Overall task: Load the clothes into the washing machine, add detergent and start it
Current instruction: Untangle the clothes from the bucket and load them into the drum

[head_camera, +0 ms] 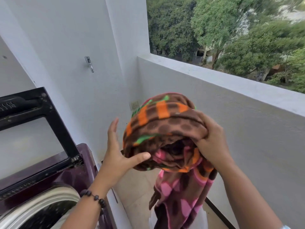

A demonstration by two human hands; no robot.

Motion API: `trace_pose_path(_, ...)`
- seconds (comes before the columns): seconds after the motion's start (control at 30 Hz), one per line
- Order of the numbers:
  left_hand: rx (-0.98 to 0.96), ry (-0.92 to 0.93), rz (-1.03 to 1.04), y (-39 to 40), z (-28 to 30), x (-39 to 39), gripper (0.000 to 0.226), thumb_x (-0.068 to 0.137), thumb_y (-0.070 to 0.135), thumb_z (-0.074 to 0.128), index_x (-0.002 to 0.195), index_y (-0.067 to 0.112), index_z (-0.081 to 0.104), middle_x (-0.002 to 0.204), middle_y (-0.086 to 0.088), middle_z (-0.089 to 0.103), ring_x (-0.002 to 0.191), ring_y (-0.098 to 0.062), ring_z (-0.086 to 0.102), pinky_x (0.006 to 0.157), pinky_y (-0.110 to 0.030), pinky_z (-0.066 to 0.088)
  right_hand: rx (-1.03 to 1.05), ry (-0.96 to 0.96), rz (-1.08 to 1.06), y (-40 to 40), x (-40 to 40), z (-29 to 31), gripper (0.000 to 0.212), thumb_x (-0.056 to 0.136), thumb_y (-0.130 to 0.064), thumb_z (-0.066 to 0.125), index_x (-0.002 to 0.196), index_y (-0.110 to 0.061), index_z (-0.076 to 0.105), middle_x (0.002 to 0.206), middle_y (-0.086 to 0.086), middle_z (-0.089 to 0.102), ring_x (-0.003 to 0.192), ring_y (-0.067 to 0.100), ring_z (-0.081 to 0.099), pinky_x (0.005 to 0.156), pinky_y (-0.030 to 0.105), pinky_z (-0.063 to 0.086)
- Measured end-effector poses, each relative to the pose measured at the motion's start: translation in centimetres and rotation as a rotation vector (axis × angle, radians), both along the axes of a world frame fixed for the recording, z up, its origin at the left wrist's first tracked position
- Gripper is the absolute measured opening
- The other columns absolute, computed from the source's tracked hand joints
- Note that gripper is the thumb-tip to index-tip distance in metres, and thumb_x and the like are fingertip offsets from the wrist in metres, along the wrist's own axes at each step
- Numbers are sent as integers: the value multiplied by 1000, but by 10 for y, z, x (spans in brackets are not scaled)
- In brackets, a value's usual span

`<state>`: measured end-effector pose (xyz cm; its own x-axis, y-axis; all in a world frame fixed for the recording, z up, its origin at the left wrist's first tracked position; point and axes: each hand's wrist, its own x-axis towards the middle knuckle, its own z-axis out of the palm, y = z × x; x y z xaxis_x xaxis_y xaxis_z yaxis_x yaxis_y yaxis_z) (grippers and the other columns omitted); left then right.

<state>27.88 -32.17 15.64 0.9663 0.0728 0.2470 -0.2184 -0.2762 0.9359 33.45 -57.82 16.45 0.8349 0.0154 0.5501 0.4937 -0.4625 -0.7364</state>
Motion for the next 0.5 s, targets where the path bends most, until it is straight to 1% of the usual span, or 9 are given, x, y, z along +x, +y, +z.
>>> trace_pose_path(0.03, 158, -12, -1, -2, 6, -1, 131, 37, 77, 81, 141, 63, 2, 154, 37, -1, 139, 21, 6, 115, -25, 18, -87, -21, -16, 3, -1, 2, 68, 66, 6, 61, 123, -32, 63, 114, -9, 67, 108, 14, 62, 89, 31, 49)
trace_pose_path(0.13, 609, -40, -52, -17, 18, 3, 139, 41, 75, 79, 140, 63, -18, 155, 30, -26, 147, -8, -24, 114, -51, -3, -250, -82, 2, 20, -9, 9, 71, 58, -3, 54, 123, -29, 64, 118, -6, 64, 109, 15, 59, 88, 22, 45)
trace_pose_path(0.17, 688, -51, -65, -22, 19, 6, 137, 44, 73, 79, 141, 62, -16, 158, 25, -23, 148, -15, -24, 111, -55, -4, -293, -92, 28, 25, -12, 11, 72, 56, -5, 54, 123, -29, 65, 119, -7, 64, 110, 15, 59, 89, 23, 46)
trace_pose_path(0.2, 700, -92, -63, -25, 19, 9, 129, 49, 70, 80, 144, 60, -5, 162, 17, -8, 152, -21, -12, 113, -56, -1, -324, -95, 53, 29, -14, 11, 73, 55, -7, 53, 124, -29, 64, 120, -7, 63, 111, 17, 60, 91, 26, 47)
trace_pose_path(0.23, 647, -162, -44, -25, 19, 13, 112, 55, 65, 80, 145, 55, 14, 160, 8, 17, 150, -24, 14, 119, -55, 15, -332, -96, 68, 31, -16, 12, 75, 55, -8, 53, 126, -28, 64, 121, -6, 63, 112, 18, 60, 92, 31, 49)
trace_pose_path(0.27, 566, -244, -5, -24, 17, 17, 87, 62, 58, 77, 137, 47, 34, 144, 5, 43, 135, -20, 41, 115, -44, 36, -317, -93, 75, 33, -17, 13, 76, 54, -8, 52, 127, -28, 63, 122, -6, 63, 113, 19, 60, 93, 36, 50)
trace_pose_path(0.3, 486, -310, 43, -23, 14, 18, 66, 67, 51, 73, 125, 41, 46, 125, 6, 57, 115, -13, 55, 98, -30, 47, -283, -84, 83, 34, -19, 13, 76, 55, -9, 53, 128, -27, 62, 123, -5, 63, 114, 20, 59, 94, 40, 49)
trace_pose_path(0.37, 355, -369, 122, -23, 12, 19, 43, 71, 43, 65, 112, 33, 55, 106, 7, 63, 95, -8, 61, 82, -14, 47, -209, -68, 100, 35, -21, 14, 72, 60, -12, 58, 130, -29, 59, 124, -7, 61, 115, 18, 56, 96, 45, 47)
trace_pose_path(0.5, 34, -385, 204, -24, 15, 24, 30, 75, 32, 67, 103, 34, 57, 97, 13, 67, 90, -3, 63, 79, -13, 45, -188, -72, 96, 29, -20, 15, 81, 66, -46, 71, 141, -40, 39, 134, -12, 51, 125, 12, 46, 105, 48, 39)
